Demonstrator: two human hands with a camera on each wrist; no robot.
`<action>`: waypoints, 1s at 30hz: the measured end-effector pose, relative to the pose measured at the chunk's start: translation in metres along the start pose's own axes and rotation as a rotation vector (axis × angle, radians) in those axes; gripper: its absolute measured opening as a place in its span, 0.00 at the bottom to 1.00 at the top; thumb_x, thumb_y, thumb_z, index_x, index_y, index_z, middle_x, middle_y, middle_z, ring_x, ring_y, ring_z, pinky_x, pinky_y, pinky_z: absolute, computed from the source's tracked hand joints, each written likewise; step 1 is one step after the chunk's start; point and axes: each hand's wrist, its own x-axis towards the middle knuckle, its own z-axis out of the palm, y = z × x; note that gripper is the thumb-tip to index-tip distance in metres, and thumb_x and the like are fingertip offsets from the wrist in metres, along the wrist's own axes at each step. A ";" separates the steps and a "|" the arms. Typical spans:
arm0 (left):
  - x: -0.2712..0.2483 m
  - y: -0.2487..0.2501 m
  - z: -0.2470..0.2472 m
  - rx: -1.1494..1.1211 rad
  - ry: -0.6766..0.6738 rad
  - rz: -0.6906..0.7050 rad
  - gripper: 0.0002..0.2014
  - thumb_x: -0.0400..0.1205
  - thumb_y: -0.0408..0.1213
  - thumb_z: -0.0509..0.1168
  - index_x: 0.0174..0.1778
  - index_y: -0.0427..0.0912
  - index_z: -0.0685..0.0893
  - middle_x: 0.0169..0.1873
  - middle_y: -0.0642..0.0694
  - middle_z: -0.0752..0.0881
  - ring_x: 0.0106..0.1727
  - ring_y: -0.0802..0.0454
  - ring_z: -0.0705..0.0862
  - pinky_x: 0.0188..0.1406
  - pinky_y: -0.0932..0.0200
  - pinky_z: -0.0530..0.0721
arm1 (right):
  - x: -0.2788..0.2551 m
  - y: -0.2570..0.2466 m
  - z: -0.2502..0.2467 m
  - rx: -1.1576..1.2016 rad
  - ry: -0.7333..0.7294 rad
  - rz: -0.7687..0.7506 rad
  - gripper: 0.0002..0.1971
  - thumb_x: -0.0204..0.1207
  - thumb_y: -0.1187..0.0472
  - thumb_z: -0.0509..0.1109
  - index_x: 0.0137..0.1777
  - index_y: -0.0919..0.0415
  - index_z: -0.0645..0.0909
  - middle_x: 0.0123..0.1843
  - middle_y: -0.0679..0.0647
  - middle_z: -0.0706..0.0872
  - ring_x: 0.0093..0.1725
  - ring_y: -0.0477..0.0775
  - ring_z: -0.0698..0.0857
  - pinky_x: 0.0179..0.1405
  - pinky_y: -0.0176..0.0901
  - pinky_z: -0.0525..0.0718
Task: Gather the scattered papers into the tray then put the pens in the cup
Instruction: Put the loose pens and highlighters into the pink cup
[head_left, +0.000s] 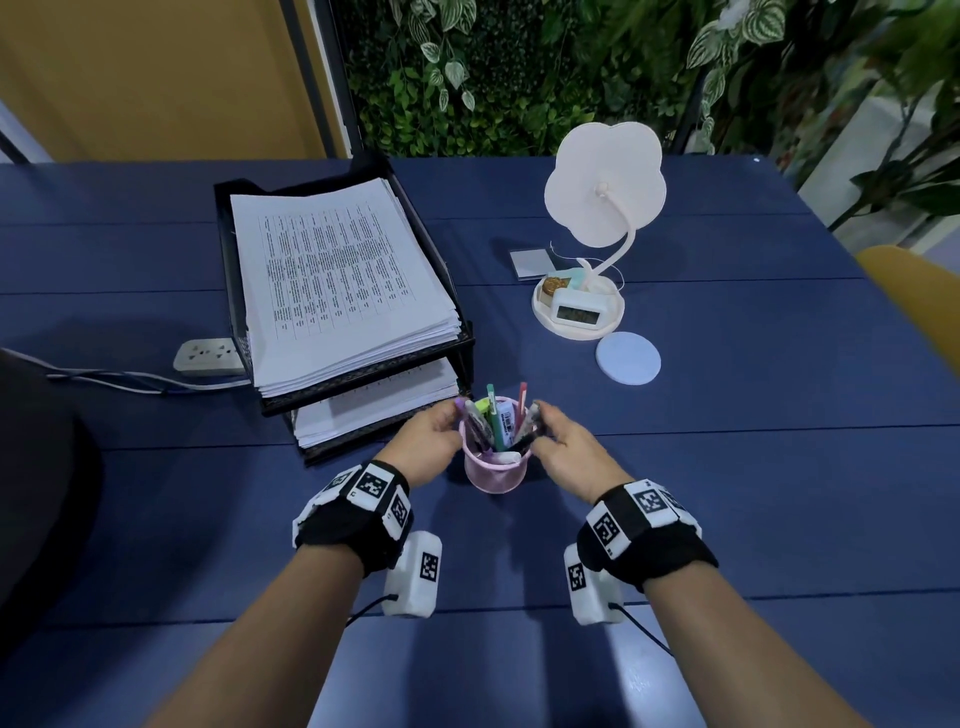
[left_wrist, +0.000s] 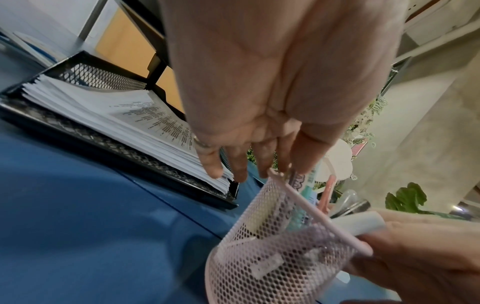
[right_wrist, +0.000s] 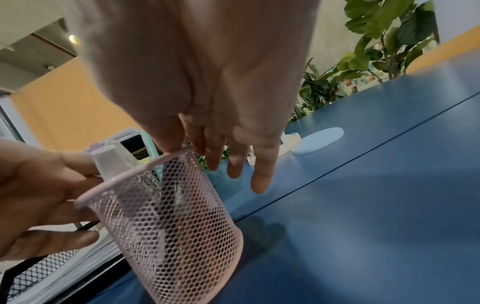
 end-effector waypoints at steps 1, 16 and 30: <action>0.001 -0.003 0.000 0.020 -0.037 0.014 0.22 0.73 0.29 0.62 0.54 0.60 0.87 0.57 0.53 0.88 0.65 0.51 0.83 0.74 0.49 0.73 | 0.000 0.000 0.001 -0.029 -0.021 -0.018 0.23 0.81 0.63 0.57 0.75 0.46 0.69 0.67 0.48 0.80 0.66 0.52 0.78 0.63 0.37 0.71; -0.001 -0.007 -0.007 -0.022 0.139 -0.132 0.09 0.84 0.30 0.61 0.59 0.42 0.78 0.42 0.47 0.82 0.37 0.53 0.81 0.34 0.63 0.81 | 0.005 0.009 0.006 0.125 0.127 0.041 0.18 0.76 0.60 0.65 0.65 0.48 0.78 0.54 0.50 0.86 0.53 0.49 0.86 0.58 0.43 0.82; 0.006 -0.020 -0.006 0.416 0.097 -0.084 0.24 0.81 0.35 0.66 0.74 0.40 0.72 0.72 0.42 0.76 0.70 0.48 0.77 0.65 0.62 0.72 | 0.030 -0.002 -0.005 0.535 0.297 0.238 0.05 0.78 0.70 0.60 0.48 0.61 0.71 0.37 0.67 0.84 0.23 0.58 0.87 0.22 0.45 0.84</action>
